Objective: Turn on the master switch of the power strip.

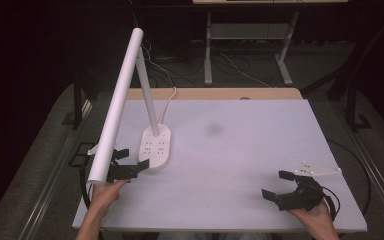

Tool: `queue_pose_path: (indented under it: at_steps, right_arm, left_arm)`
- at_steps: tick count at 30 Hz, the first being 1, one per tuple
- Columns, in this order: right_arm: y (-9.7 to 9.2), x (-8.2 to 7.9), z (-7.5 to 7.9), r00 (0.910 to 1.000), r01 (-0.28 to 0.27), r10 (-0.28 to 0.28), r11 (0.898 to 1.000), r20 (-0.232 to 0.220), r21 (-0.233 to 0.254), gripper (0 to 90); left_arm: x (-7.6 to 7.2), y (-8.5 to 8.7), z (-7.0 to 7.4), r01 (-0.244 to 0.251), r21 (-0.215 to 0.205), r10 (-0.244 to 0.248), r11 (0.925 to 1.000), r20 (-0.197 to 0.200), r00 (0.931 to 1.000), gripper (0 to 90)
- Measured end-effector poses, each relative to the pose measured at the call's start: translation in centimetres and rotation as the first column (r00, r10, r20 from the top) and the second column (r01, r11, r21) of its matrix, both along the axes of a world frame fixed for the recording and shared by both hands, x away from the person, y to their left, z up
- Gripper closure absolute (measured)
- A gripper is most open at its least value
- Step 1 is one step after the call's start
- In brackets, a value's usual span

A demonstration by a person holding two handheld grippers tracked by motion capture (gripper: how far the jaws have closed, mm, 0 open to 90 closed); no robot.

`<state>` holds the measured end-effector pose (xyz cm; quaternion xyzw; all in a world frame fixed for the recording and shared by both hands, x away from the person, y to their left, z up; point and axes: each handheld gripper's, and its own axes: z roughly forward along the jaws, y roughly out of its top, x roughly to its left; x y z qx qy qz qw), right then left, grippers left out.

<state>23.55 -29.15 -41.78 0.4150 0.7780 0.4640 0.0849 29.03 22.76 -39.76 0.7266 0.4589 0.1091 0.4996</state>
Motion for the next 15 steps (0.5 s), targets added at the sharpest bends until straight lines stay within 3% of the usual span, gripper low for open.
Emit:
queue_pose_path:
  at_steps: [8,13,15]
  right_arm:
    - [-0.1,0.0,0.0,1.0000,0.001,-0.001,1.000,0.002,0.007,0.3]
    - [-0.2,0.0,0.0,1.0000,0.001,-0.001,1.000,0.003,0.010,0.3]
    - [-0.2,0.0,0.0,1.0000,0.001,-0.001,1.000,0.002,0.008,0.3]
  left_arm:
    - [-1.3,-1.8,-1.1,0.045,0.030,-0.045,0.9985,-0.005,0.9990,0.0]
    - [-1.9,-2.7,-1.7,0.089,0.041,-0.088,0.9952,-0.013,0.9960,0.0]
    - [-1.9,-3.1,-2.1,0.108,0.063,-0.106,0.9922,-0.027,0.9940,0.0]
